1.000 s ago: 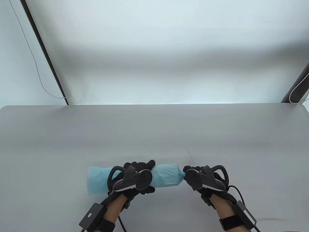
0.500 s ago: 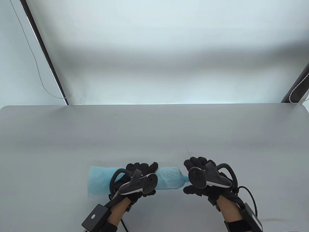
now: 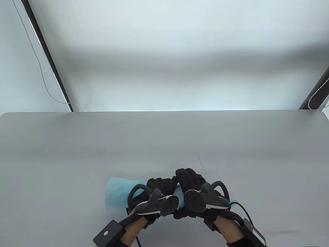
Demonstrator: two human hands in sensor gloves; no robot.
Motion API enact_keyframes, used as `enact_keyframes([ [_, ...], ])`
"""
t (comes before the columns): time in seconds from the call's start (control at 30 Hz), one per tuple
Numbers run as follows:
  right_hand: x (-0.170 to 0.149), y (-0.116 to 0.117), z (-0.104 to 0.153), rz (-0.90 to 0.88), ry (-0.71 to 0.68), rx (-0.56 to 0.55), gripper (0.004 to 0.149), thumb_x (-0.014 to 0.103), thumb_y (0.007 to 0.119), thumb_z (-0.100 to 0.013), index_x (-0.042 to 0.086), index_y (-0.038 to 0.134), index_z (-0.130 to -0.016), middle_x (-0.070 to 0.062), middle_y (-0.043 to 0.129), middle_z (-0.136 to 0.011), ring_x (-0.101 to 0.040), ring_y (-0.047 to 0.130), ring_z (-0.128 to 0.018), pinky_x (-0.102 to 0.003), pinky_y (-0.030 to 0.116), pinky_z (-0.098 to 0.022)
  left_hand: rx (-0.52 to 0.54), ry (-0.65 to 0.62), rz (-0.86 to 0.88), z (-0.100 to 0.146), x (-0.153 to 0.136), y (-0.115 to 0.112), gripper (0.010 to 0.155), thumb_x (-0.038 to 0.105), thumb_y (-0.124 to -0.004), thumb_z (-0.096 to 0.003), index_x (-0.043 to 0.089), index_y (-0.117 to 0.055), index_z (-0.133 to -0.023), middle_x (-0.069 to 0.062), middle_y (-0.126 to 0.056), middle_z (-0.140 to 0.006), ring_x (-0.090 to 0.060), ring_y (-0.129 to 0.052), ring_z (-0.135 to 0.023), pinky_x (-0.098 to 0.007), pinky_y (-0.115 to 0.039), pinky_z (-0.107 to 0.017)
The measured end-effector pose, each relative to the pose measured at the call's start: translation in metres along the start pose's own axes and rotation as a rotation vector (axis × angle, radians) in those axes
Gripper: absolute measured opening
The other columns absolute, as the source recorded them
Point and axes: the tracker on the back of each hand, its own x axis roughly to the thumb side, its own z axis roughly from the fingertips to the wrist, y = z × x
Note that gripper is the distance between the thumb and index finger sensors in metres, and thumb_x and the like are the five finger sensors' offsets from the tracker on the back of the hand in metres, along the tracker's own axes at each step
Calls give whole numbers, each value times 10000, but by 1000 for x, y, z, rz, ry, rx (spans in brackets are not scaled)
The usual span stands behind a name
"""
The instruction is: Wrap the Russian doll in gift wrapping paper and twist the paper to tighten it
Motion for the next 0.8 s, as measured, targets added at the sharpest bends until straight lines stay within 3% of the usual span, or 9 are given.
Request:
enact_keyframes([
  [0.1, 5, 3, 0, 45, 15, -51, 1380, 731, 873, -337, -80, 151, -1189, -284, 678, -1171, -463, 801, -1028, -624, 684, -753, 23, 9, -7, 1, 1, 1, 1161, 621, -1000, -330, 49, -361, -1113, -131, -706, -1120, -402, -843, -947, -660, -671, -660],
  [0.23, 7, 6, -2, 73, 24, -64, 1381, 724, 928, -345, -91, 197, -1188, -241, 751, -1120, -425, 874, -954, -606, 732, -719, 7, 15, -11, 0, -1, -2, 1151, 620, -996, -338, 66, -355, -1116, -117, -690, -1133, -399, -828, -958, -657, -657, -672],
  [0.3, 7, 7, -3, 84, 34, -41, 1375, 719, 934, -353, -97, 203, -1186, -241, 755, -1116, -423, 877, -949, -609, 733, -717, -64, 24, -30, -2, -1, -2, 1141, 637, -946, -368, 87, -298, -1129, -109, -638, -1165, -394, -783, -985, -656, -620, -693],
  [0.37, 5, 11, -1, 125, -1, -15, 1375, 699, 945, -359, -89, 176, -1182, -241, 737, -1124, -433, 854, -964, -619, 712, -730, -286, -50, 21, -3, -8, 3, 1155, 684, -875, -391, 120, -205, -1144, -132, -519, -1229, -401, -705, -1049, -662, -581, -718],
  [0.4, 3, 12, 1, 142, -9, -35, 1367, 702, 943, -361, -82, 186, -1187, -238, 740, -1123, -431, 859, -959, -621, 716, -727, -319, -56, 64, 0, -12, 6, 1155, 743, -828, -388, 167, -188, -1157, -136, -451, -1261, -413, -634, -1096, -676, -551, -733],
  [0.5, -6, 13, 6, 187, 16, -35, 1333, 697, 947, -366, -29, 211, -1207, -234, 737, -1130, -428, 853, -962, -628, 704, -733, -221, -17, 180, 9, -32, 21, 1005, 795, -668, -434, 215, -345, -1189, -158, -471, -1283, -455, -569, -1131, -728, -514, -728],
  [0.57, -11, 12, 8, 205, 24, -57, 1270, 689, 953, -365, 39, 279, -1224, -229, 734, -1137, -436, 836, -972, -632, 695, -736, -191, 60, 273, 13, -50, 29, 964, 774, -631, -459, 208, -363, -1192, -168, -450, -1291, -476, -495, -1156, -754, -467, -731],
  [0.7, -10, 9, 11, 274, -4, -113, 1154, 686, 955, -366, 150, 388, -1217, -205, 720, -1157, -426, 817, -988, -628, 677, -754, -200, 144, 320, 15, -74, 25, 1110, 797, -735, -395, 184, -275, -1198, -258, -354, -1298, -569, -226, -1160, -788, -286, -736],
  [0.8, -10, 6, 12, 269, -17, -167, 1145, 685, 957, -362, 163, 393, -1211, -199, 702, -1167, -420, 803, -1000, -629, 668, -759, -374, 90, 232, 11, -71, 11, 1243, 811, -776, -347, 173, -99, -1172, -307, -270, -1286, -624, -149, -1116, -785, -214, -709],
])
